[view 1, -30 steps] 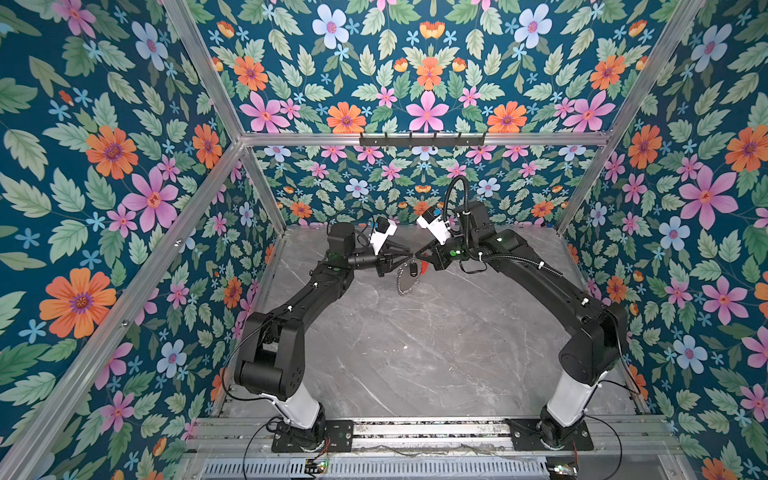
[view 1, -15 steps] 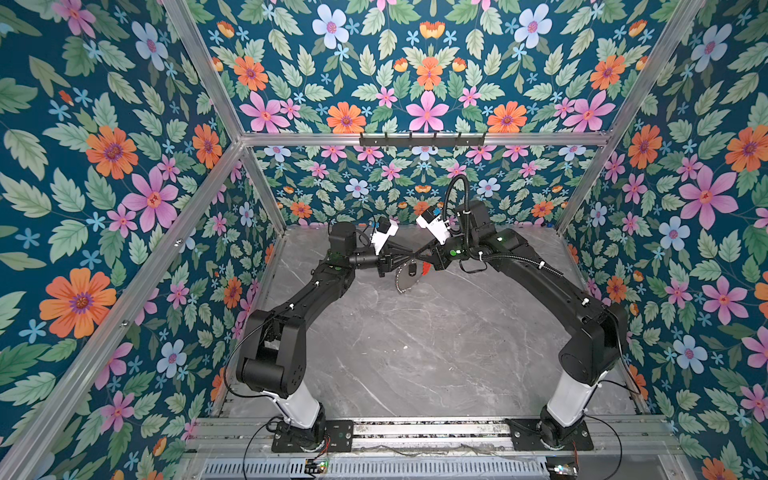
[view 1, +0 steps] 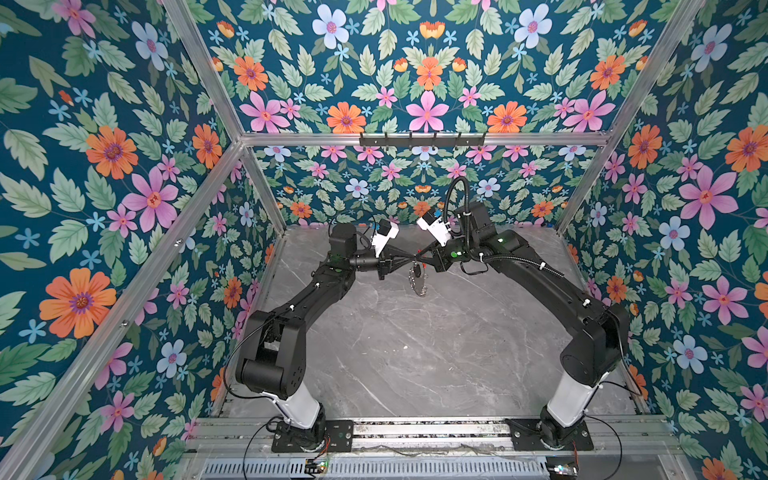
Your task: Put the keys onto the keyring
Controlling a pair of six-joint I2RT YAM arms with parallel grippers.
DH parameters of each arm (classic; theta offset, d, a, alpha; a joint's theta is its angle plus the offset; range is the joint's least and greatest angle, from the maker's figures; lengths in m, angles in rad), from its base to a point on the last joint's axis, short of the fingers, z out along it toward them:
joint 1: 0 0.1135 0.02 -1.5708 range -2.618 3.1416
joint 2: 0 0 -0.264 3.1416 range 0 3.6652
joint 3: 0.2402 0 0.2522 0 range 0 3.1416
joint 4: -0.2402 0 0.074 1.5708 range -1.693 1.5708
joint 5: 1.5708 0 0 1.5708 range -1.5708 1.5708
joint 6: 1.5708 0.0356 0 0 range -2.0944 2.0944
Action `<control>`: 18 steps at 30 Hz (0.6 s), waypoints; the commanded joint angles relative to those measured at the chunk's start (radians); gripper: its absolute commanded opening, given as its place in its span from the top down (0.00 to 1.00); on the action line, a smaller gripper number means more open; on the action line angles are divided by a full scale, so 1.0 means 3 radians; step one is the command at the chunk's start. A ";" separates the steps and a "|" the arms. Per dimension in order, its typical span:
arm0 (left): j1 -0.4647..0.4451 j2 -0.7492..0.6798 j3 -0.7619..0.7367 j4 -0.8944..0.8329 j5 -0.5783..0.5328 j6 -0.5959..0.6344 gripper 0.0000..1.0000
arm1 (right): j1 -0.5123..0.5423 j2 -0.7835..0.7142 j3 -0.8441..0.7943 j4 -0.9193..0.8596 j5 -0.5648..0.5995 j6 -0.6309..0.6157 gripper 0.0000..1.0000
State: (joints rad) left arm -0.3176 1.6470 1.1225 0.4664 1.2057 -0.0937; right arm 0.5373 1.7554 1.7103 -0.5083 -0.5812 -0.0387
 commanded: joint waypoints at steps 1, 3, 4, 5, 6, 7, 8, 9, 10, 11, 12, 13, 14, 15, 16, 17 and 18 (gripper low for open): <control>-0.0015 -0.0029 -0.0166 0.1071 -0.0197 -0.0643 1.00 | 0.0005 -0.0152 -0.0199 0.0535 0.0091 0.0262 0.79; -0.0018 -0.0008 -0.0337 0.1760 -0.0464 -0.1089 1.00 | -0.0031 -0.0272 -0.0434 0.0851 0.0155 0.0468 0.75; -0.0018 0.0021 -0.0422 0.2167 -0.0584 -0.1339 1.00 | -0.0063 -0.0290 -0.0565 0.1022 0.0165 0.0616 0.73; -0.0019 0.0052 -0.0493 0.2487 -0.0697 -0.1541 1.00 | -0.0107 -0.0398 -0.0653 0.1176 0.0152 0.0757 0.72; -0.0016 0.0101 -0.0564 0.2872 -0.0814 -0.1754 1.00 | -0.0157 -0.0430 -0.0738 0.1319 0.0098 0.0925 0.72; -0.0018 0.0159 -0.0611 0.3187 -0.0904 -0.1946 1.00 | -0.0206 -0.0429 -0.0786 0.1421 0.0009 0.1060 0.71; -0.0022 0.0207 -0.0634 0.3418 -0.0976 -0.2100 1.00 | -0.0240 -0.0414 -0.0794 0.1478 -0.0097 0.1136 0.71; -0.0020 0.0258 -0.0648 0.3626 -0.1063 -0.2250 1.00 | -0.0261 -0.0394 -0.0791 0.1513 -0.0206 0.1186 0.71; -0.0020 0.0304 -0.0654 0.3760 -0.1116 -0.2346 1.00 | -0.0257 -0.0378 -0.0782 0.1539 -0.0257 0.1214 0.70; -0.0025 0.0339 -0.0658 0.3883 -0.1176 -0.2413 1.00 | -0.0260 -0.0362 -0.0785 0.1592 -0.0310 0.1240 0.70; -0.0036 0.0366 -0.0660 0.3939 -0.1217 -0.2467 1.00 | -0.0259 -0.0355 -0.0801 0.1673 -0.0351 0.1301 0.70; -0.0047 0.0378 -0.0649 0.3951 -0.1234 -0.2483 1.00 | -0.0261 -0.0354 -0.0807 0.1726 -0.0363 0.1337 0.70; -0.0060 0.0380 -0.0648 0.3947 -0.1259 -0.2477 1.00 | -0.0262 -0.0352 -0.0809 0.1791 -0.0385 0.1387 0.70; -0.0075 0.0380 -0.0648 0.3943 -0.1273 -0.2457 1.00 | -0.0262 -0.0352 -0.0796 0.1837 -0.0413 0.1431 0.70; -0.0090 0.0380 -0.0652 0.3943 -0.1283 -0.2454 1.00 | -0.0260 -0.0233 -0.0771 0.1852 -0.0436 0.1464 0.70; -0.0100 0.0380 -0.0648 0.3942 -0.1293 -0.2454 1.00 | -0.0260 -0.0210 -0.0739 0.1854 -0.0454 0.1490 0.70; -0.0109 0.0380 -0.0643 0.3946 -0.1300 -0.2454 1.00 | -0.0259 -0.0190 -0.0707 0.1857 -0.0461 0.1512 0.70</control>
State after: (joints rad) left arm -0.3439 1.7626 0.9245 1.5372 0.8539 -0.7872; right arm 0.4580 1.6817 1.4834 -0.0109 -0.6811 0.3588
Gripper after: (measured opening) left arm 0.050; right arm 0.301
